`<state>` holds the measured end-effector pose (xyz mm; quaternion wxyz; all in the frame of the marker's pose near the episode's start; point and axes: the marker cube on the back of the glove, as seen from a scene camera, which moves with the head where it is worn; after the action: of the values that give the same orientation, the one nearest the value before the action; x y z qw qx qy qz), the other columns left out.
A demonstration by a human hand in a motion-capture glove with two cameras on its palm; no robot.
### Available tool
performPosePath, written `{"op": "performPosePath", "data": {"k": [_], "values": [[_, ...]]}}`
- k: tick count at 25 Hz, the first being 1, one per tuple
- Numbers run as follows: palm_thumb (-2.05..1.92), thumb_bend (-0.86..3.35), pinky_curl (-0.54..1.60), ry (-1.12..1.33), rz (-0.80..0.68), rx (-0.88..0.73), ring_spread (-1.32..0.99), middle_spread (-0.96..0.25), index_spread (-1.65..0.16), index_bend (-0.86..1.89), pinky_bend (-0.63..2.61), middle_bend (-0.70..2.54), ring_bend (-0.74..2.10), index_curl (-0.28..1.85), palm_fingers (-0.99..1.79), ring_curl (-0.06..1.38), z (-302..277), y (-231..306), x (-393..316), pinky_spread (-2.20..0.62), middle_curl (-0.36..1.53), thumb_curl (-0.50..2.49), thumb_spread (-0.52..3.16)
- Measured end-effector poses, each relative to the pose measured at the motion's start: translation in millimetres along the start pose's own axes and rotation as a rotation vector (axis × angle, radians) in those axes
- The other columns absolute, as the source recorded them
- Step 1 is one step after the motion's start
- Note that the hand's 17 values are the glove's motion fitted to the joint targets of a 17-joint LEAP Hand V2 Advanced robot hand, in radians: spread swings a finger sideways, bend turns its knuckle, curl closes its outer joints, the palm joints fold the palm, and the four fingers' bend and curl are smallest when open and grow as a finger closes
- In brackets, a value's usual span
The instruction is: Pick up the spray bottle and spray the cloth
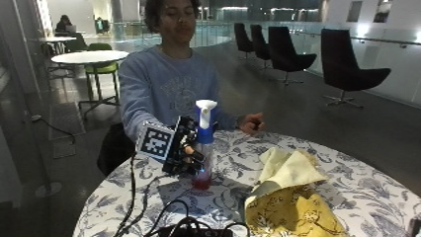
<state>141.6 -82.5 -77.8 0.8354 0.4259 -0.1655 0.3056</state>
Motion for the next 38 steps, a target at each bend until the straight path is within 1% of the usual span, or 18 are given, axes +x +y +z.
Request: {"op": "performPosePath", "data": {"k": [1,3,6,8,11,15,18,23,25,32,38], "values": [[0.52,-0.01,0.38,0.009,-0.015,0.003,0.05,-0.02,-0.39,-0.06,0.46,0.30,0.42,0.13,0.31,0.35,3.7,-2.6,0.6,0.22,0.36,0.26,0.99],[0.52,-0.02,0.38,0.023,-0.059,0.032,0.05,-0.01,-0.41,-0.04,0.48,0.31,0.44,0.11,0.27,0.35,9.3,-8.5,2.6,0.23,0.36,0.26,0.98],[0.59,0.01,0.37,0.032,-0.064,0.014,0.06,-0.01,-0.40,0.03,0.46,0.34,0.45,0.10,0.28,0.34,12.1,-8.2,7.0,0.24,0.37,0.28,0.97],[0.74,0.09,0.34,0.021,-0.065,-0.012,0.05,-0.01,-0.37,0.12,0.42,0.38,0.47,0.12,0.43,0.34,11.6,-5.0,10.5,0.26,0.38,0.32,0.98],[0.83,0.12,0.30,0.000,-0.087,-0.029,0.03,-0.03,-0.34,0.23,0.30,0.44,0.47,0.17,0.67,0.31,10.1,-7.6,11.6,0.27,0.39,0.36,0.98],[0.89,0.12,0.29,-0.041,-0.090,-0.100,0.01,-0.05,-0.31,0.21,0.26,0.43,0.51,0.21,0.80,0.34,9.2,-20.4,-1.4,0.27,0.40,0.41,0.92],[0.91,0.10,0.30,-0.080,-0.080,-0.234,-0.01,-0.05,-0.29,0.18,0.26,0.40,0.53,0.24,0.86,0.36,10.5,-29.7,-17.4,0.27,0.41,0.43,0.88],[0.92,0.05,0.31,-0.124,0.050,-0.550,-0.02,-0.06,-0.26,0.15,0.25,0.37,0.52,0.27,0.91,0.37,20.6,-39.0,-44.9,0.26,0.41,0.47,0.82],[0.91,0.04,0.32,-0.132,0.101,-0.637,-0.02,-0.06,-0.25,0.14,0.25,0.37,0.52,0.27,0.92,0.37,26.2,-40.2,-52.8,0.26,0.42,0.48,0.81],[0.92,-0.01,0.33,-0.130,0.252,-0.772,-0.02,-0.06,-0.21,0.12,0.25,0.34,0.50,0.28,0.96,0.38,45.7,-47.4,-59.6,0.27,0.43,0.52,0.80],[0.92,-0.02,0.34,-0.129,0.337,-0.831,0.00,-0.05,-0.19,0.11,0.25,0.33,0.51,0.28,1.00,0.38,60.6,-44.7,-56.4,0.27,0.43,0.54,0.80]]}}
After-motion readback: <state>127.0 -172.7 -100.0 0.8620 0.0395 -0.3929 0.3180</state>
